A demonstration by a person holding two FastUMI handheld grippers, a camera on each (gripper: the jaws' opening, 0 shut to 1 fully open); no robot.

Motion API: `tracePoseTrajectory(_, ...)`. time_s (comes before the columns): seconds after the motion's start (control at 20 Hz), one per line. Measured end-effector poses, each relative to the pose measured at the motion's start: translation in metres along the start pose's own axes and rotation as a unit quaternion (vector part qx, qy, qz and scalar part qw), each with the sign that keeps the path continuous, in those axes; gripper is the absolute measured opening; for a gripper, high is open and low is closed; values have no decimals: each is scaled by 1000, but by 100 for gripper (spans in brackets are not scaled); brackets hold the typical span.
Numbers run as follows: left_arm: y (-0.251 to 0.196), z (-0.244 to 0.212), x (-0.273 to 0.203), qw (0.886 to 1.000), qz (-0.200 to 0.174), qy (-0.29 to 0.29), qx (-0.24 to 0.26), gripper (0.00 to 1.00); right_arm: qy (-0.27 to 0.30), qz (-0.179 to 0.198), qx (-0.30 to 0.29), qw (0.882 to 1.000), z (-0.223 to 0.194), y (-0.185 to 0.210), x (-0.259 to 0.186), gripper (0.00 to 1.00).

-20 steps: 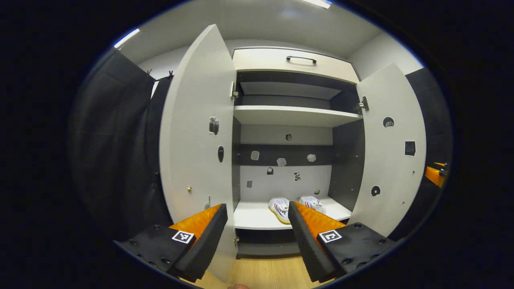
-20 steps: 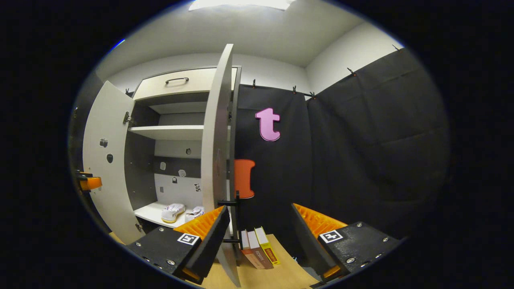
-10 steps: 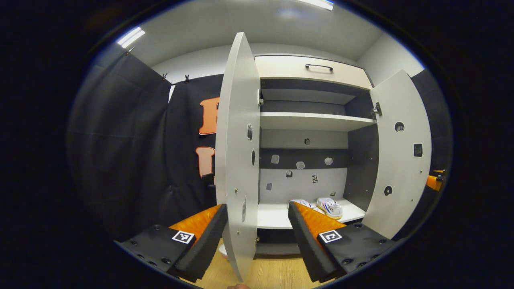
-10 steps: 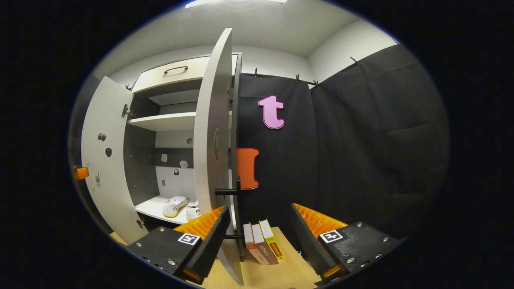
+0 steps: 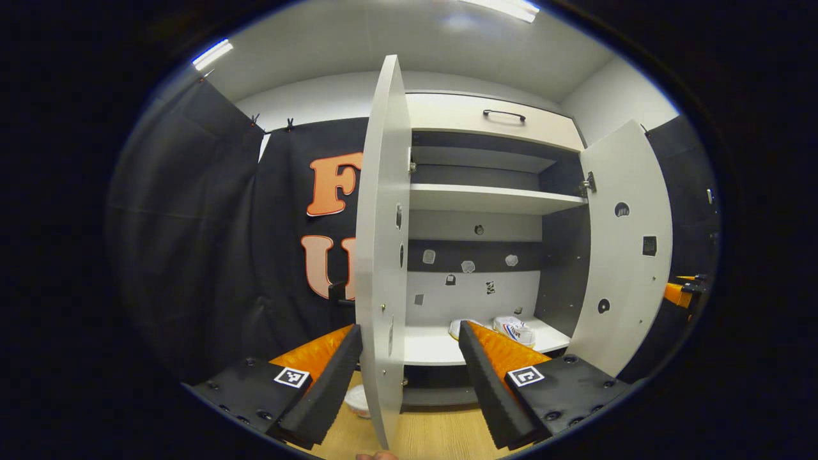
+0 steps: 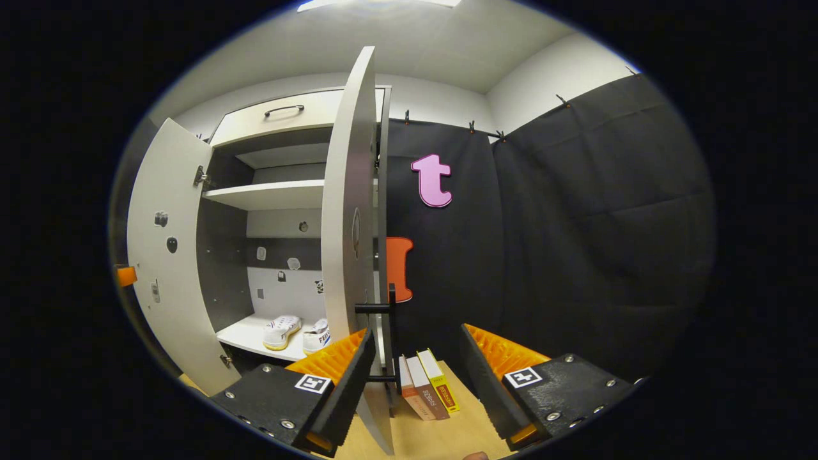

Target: Grab one shoe with the right hand and put it into the shoe cabinet, grab the other shoe with the left hand and put it into the shoe cabinet; then close the right door with the right hand and the left door with the left hand.

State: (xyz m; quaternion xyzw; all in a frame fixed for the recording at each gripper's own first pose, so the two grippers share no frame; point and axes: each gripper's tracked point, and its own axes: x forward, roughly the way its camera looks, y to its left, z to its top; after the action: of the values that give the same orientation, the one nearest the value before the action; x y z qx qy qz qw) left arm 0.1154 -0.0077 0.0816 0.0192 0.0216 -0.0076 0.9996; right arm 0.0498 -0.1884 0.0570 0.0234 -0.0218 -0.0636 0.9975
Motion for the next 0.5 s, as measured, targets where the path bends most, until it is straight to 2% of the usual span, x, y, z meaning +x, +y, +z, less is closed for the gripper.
tracePoseTrajectory(0.2,10,10,-15,1000,-6,-11,6,97,-3,28,-6,1000,-1,41,-5,83)
tracePoseTrajectory(0.5,42,12,-32,1000,-5,-9,-9,96,-3,57,2,998,-2,78,3,83)
